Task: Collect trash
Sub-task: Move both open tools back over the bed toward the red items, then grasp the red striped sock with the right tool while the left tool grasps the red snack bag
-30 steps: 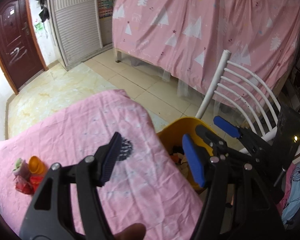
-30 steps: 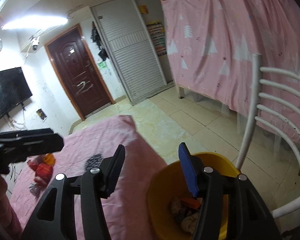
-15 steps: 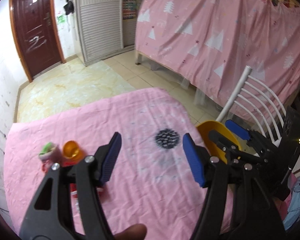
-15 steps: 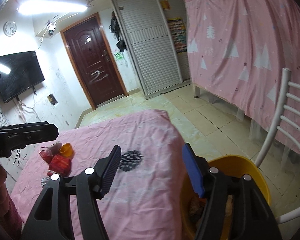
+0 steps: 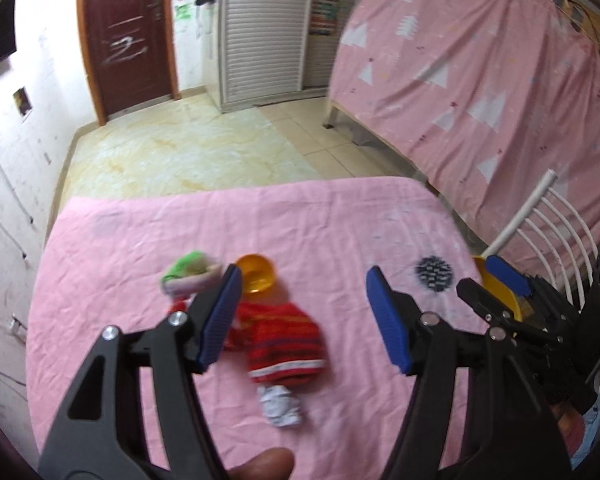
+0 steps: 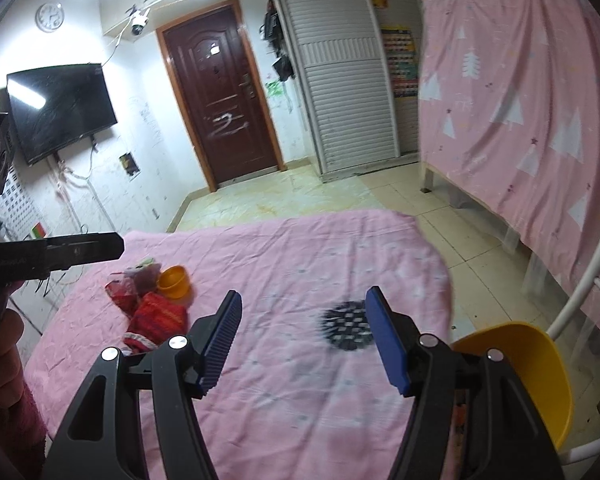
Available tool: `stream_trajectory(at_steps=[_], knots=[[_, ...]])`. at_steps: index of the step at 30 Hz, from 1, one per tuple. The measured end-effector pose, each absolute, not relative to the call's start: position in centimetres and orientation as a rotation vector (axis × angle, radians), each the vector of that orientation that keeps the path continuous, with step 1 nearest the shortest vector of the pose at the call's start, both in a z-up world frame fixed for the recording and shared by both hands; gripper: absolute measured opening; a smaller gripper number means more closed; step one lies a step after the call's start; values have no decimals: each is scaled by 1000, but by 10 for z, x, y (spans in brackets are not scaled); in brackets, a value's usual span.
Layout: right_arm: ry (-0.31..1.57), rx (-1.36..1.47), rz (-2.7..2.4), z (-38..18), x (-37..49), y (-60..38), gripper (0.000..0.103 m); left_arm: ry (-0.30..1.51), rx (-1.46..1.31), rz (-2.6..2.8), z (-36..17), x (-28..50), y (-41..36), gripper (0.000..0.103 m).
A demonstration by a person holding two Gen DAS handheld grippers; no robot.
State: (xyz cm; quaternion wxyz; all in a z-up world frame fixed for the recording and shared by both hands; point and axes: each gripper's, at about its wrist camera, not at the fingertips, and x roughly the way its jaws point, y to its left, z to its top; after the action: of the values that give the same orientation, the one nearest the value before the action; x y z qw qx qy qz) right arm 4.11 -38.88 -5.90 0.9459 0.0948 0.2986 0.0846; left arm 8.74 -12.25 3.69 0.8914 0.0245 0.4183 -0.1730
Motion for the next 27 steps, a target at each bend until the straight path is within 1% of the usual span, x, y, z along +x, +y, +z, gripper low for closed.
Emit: stream_trajectory(at_steps=[2, 11, 23, 25, 27], knots=[[618, 180, 193, -60, 45, -377, 58, 874, 48, -338, 34, 88, -115, 69], [666, 121, 276, -67, 61, -326, 58, 936, -14, -288, 11, 100, -77, 69], [717, 66, 336, -75, 73, -286, 59, 1018, -52, -286, -17, 114, -62, 69], [723, 58, 350, -76, 74, -280, 59, 1033, -56, -287, -23, 117, -60, 66], [730, 50, 362, -77, 76, -275, 59, 1058, -63, -293, -29, 119, -58, 52]])
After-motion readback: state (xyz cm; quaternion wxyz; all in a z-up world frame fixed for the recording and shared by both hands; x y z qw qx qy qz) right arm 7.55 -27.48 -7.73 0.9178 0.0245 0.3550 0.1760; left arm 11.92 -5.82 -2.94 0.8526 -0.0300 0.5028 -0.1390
